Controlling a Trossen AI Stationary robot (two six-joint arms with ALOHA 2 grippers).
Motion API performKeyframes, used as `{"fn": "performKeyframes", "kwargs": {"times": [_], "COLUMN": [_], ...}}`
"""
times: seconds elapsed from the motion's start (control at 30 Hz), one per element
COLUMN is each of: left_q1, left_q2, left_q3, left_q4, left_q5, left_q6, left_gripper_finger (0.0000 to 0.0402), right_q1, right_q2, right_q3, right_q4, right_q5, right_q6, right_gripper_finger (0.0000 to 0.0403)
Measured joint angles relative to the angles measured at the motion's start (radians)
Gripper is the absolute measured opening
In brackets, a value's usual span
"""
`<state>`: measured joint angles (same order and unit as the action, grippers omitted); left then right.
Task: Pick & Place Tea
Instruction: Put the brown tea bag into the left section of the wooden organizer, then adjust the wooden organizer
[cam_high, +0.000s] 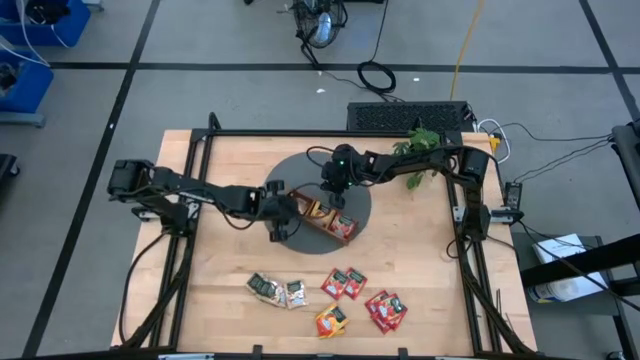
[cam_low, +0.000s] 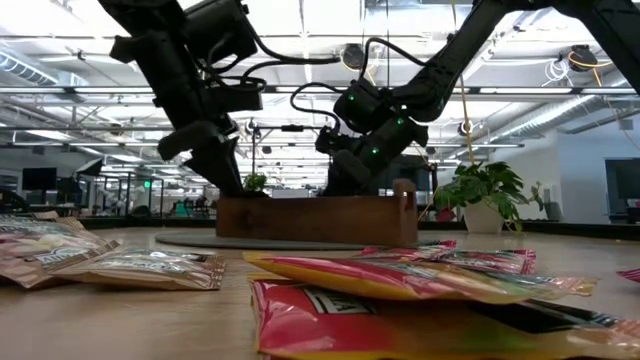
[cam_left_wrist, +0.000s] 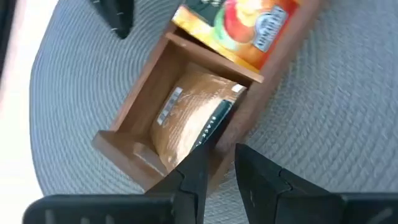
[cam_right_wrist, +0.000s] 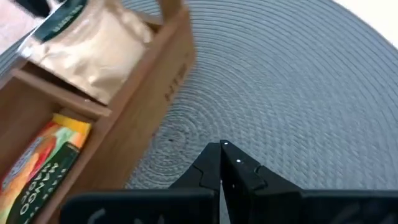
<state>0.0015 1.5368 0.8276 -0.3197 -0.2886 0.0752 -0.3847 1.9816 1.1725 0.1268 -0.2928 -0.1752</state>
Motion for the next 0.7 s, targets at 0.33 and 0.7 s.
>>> {"fn": "performKeyframes", "kwargs": {"times": [0.33, 0.7], "left_q1": [0.058, 0.139], "left_q2": [0.000, 0.061], "left_q3": [0.000, 0.001], "left_q4": [0.089, 0.202], "left_q5": [0.034, 0.072], "left_q6": [0.063, 0.124], "left_gripper_finger": [0.0088, 0.0088], "right_q1": [-0.006, 0.004], "right_q2": [0.000, 0.002], "right_q3": [0.000, -0.001], "right_q4": [-0.016, -0.048], "right_q5": [0.001, 0.000], "right_q6": [-0.048, -0.057], "right_gripper_finger": [0.0000, 0.0000]}}
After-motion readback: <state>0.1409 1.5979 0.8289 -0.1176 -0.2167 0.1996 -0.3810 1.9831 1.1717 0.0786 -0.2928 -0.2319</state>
